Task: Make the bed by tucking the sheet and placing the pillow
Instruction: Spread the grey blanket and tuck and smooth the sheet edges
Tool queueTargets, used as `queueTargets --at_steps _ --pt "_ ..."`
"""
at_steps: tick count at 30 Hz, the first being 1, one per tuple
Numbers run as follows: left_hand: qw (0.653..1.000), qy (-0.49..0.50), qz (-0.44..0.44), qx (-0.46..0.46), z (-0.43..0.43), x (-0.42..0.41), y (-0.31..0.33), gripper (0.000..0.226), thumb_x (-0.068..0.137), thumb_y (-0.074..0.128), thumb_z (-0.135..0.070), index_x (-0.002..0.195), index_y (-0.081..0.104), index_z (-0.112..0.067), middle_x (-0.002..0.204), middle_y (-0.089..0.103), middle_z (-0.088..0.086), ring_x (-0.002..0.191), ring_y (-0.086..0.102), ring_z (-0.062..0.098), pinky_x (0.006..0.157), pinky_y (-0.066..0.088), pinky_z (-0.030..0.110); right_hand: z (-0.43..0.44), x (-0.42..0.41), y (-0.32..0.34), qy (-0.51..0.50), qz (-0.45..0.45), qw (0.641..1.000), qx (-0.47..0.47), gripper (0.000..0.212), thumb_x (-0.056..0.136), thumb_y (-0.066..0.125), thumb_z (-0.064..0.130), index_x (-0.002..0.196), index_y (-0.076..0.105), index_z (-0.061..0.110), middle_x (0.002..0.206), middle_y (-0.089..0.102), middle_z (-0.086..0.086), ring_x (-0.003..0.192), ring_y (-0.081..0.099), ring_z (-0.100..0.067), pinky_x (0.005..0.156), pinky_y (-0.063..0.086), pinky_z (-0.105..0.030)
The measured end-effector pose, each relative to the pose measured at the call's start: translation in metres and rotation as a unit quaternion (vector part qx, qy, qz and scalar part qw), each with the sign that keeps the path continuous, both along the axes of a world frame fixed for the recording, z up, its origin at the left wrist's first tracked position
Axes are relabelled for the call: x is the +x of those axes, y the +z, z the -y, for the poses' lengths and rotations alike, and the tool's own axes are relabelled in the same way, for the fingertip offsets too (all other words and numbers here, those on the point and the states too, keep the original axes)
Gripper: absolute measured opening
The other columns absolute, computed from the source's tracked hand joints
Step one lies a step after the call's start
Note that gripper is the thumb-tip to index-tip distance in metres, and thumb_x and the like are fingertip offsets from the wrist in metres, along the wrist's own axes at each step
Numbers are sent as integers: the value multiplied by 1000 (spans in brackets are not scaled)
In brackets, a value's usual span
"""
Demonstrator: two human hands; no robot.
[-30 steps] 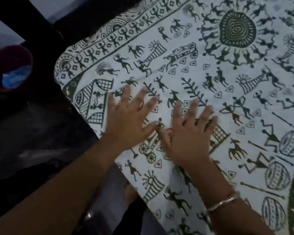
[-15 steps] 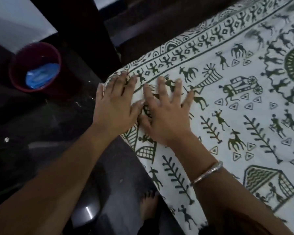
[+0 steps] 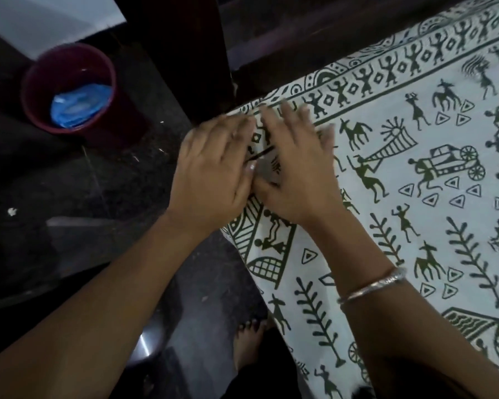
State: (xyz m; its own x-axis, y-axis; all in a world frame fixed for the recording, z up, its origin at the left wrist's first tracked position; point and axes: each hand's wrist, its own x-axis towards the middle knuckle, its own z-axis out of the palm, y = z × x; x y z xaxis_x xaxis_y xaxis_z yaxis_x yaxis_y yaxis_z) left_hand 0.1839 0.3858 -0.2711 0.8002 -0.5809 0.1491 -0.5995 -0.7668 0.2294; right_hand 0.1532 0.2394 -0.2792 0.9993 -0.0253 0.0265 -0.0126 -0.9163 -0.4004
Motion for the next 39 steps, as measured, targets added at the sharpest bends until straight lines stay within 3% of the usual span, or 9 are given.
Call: queueTargets --at_steps 4,10,17,22,28,31,34,37,39 --pt "987 -41 -105 112 13 22 5 61 96 32 -41 148 23 -11 155 23 8 141 25 23 114 23 40 31 3 -5 -170 -100 979 -57 84 88 40 57 151 3 17 157 -3 -20 144 -7 -37 112 -5 -56" --pt "997 0 -66 26 62 16 17 44 90 40 -18 131 50 -5 136 49 13 125 46 27 105 36 37 54 33 5 29 -76 996 -24 72 84 46 37 150 18 28 159 10 -8 145 2 -31 114 -2 -55" --pt "985 -125 -95 71 161 48 13 60 94 39 -25 149 19 -9 156 18 9 144 14 24 118 13 38 143 21 1 -211 -99 971 -54 72 92 45 38 151 10 15 157 3 -21 144 -2 -38 114 -1 -54" --pt "979 -59 -133 145 193 71 0 68 91 36 -37 150 10 -15 159 5 2 145 5 20 116 7 41 173 30 -3 -41 -90 995 -13 68 93 45 25 152 12 21 159 7 -8 145 2 -36 114 1 -54" --pt "972 -192 -70 114 233 60 7 63 93 37 -26 149 14 -5 158 9 13 144 10 28 118 7 39 218 19 -2 -235 -128 963 -38 67 96 39 37 151 8 16 158 0 -17 144 -4 -37 115 -1 -50" --pt "971 -126 -88 186 257 75 -4 69 96 31 -37 150 0 -9 159 -4 10 145 -1 26 117 2 41 225 22 -10 -166 -154 971 -71 65 97 31 43 152 1 24 159 -8 -12 143 -11 -40 113 -6 -54" --pt "983 -60 -86 151 281 86 -2 69 92 38 -32 148 10 -3 156 10 18 143 14 33 115 13 44 237 31 -10 -94 -109 989 -39 66 94 36 39 152 8 27 160 3 -8 144 -5 -37 112 -4 -58" --pt "973 -206 -13 105 295 80 -3 59 94 34 -27 147 21 -5 154 23 17 142 21 31 116 13 42 255 29 -10 -236 -59 969 -40 63 94 40 34 151 16 22 158 11 -13 145 2 -38 112 -2 -60" --pt "957 -248 -21 151 300 84 -8 63 96 28 -39 150 10 -11 158 9 11 145 7 28 116 1 43 265 20 -12 -331 -98 937 -55 66 95 36 42 151 11 18 158 5 -17 144 -3 -39 111 -5 -59"
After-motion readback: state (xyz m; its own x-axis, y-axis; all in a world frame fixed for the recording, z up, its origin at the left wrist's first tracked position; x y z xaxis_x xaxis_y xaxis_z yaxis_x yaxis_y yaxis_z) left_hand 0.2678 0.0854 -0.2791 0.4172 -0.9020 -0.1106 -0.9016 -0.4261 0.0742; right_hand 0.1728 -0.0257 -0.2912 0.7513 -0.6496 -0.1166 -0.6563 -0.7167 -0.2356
